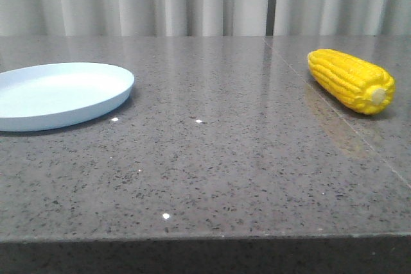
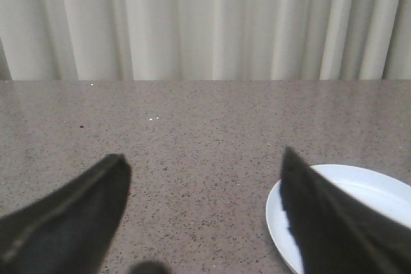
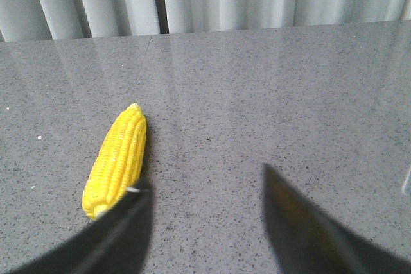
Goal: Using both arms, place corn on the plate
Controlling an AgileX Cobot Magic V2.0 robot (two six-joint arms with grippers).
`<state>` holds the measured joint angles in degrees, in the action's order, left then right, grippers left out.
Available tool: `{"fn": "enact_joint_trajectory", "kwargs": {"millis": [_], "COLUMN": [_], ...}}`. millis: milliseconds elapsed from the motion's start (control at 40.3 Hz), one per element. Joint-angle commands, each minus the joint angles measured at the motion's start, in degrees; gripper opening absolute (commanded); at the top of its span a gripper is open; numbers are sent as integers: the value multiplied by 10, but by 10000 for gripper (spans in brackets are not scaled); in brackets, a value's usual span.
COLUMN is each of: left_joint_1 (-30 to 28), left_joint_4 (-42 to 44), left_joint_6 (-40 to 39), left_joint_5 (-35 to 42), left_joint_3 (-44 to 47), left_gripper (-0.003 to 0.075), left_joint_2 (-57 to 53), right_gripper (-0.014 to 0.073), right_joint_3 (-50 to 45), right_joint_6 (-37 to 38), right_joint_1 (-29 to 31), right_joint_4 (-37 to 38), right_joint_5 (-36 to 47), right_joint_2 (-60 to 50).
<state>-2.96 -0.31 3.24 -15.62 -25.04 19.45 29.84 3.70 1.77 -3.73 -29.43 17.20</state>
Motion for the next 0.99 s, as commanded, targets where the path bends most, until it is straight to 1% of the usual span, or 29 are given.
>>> {"fn": "enact_joint_trajectory", "kwargs": {"millis": [0,323,422,546,645,720,844,968], "left_joint_1": [0,0,13,53,97,121,127,127], "left_joint_4": [-5,-10,-11,-11,-12,-12,-20,-23], "left_joint_6": [1,-1,-1,-1,-1,-1,-7,-15], "left_joint_5": [50,69,69,65,23,-35,-121,-176], "left_joint_3": [-19,-20,-29,-67,-109,-149,-226,-294], "left_gripper": [670,671,671,671,671,671,671,671], "left_joint_2": [8,23,62,151,235,299,407,485], "right_gripper": [610,602,602,602,602,602,602,602], "right_joint_3": [19,19,19,19,19,19,19,19], "right_joint_6": [-4,-4,-4,-4,-4,-4,-4,-4], "right_joint_1": [-1,-1,-1,-1,-1,-1,-1,-1], "right_joint_4": [4,4,4,4,4,4,4,4], "right_joint_5": [47,47,47,47,47,47,47,47], "right_joint_2": [10,10,10,10,10,10,10,10]}}
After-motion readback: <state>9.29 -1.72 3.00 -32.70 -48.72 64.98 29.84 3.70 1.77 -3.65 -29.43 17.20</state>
